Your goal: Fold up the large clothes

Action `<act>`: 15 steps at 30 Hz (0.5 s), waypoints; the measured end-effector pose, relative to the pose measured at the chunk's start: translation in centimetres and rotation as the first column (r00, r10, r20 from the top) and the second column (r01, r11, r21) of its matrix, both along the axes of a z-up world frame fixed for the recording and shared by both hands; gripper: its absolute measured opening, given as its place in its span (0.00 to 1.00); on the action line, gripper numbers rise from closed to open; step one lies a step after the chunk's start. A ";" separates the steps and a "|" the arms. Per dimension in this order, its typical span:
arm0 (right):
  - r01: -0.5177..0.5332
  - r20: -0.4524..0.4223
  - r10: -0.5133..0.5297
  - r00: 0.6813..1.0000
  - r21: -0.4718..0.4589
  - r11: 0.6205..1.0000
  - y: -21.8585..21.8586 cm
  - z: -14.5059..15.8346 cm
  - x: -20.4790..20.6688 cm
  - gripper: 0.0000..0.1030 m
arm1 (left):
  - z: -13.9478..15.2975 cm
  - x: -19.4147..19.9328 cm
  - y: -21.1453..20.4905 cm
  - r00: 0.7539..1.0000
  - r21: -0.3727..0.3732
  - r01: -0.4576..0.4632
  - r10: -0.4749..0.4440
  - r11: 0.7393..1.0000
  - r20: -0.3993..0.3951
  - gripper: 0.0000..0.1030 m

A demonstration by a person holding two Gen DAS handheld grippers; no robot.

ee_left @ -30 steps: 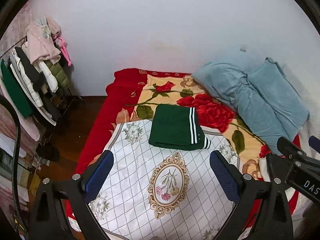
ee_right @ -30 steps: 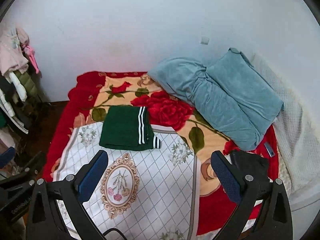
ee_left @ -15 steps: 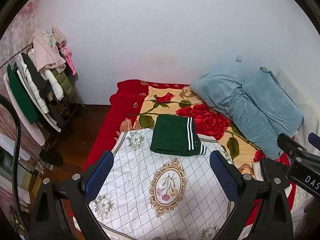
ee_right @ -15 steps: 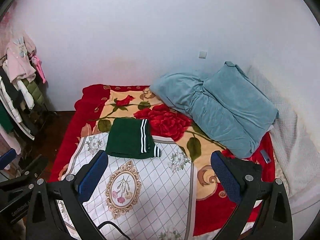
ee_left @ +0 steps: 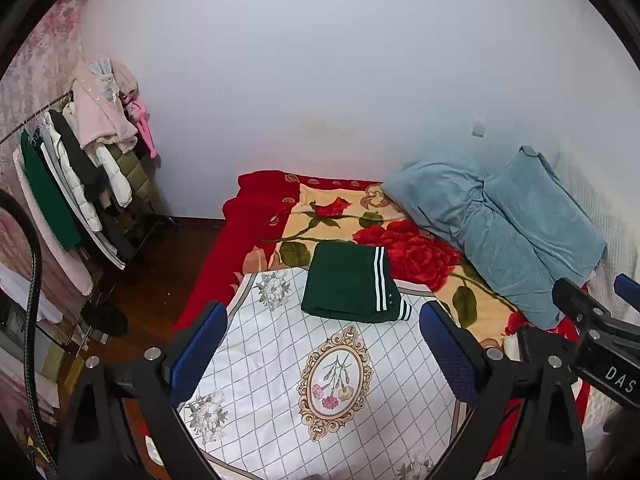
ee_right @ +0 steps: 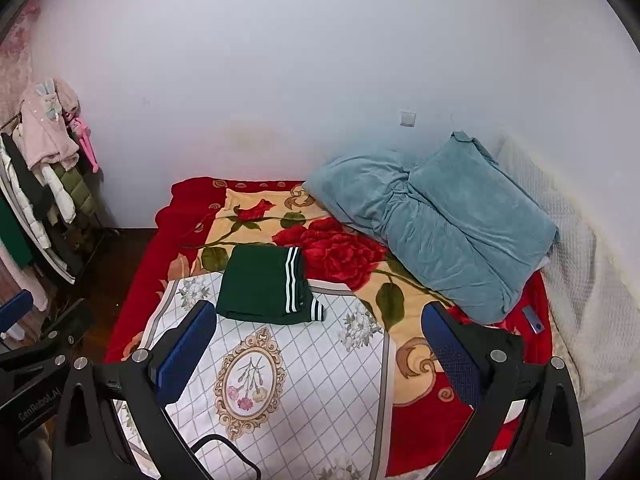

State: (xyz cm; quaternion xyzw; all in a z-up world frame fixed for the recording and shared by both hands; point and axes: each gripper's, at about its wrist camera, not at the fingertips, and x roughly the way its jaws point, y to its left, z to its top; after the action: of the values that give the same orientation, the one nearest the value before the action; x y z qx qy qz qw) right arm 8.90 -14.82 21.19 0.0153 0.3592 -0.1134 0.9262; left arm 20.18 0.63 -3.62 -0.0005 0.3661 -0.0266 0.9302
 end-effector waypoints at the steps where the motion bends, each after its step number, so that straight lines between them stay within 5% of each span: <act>1: -0.005 0.000 0.005 1.000 0.002 1.000 0.0 0.0 0.1 1.00 | 0.0 0.0 0.0 1.000 0.001 -0.001 0.001 1.000 0.000 0.95; 15: -0.050 -0.017 0.050 0.999 0.020 0.999 -0.6 -0.4 1.2 1.00 | 0.7 -0.3 -0.3 1.000 -0.003 -0.004 0.004 1.000 0.004 0.95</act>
State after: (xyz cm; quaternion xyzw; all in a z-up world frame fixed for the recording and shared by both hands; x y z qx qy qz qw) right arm 10.05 -15.43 20.81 0.0142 0.3685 -0.0870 0.9254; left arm 19.86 0.35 -2.94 -0.0026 0.3641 -0.0253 0.9310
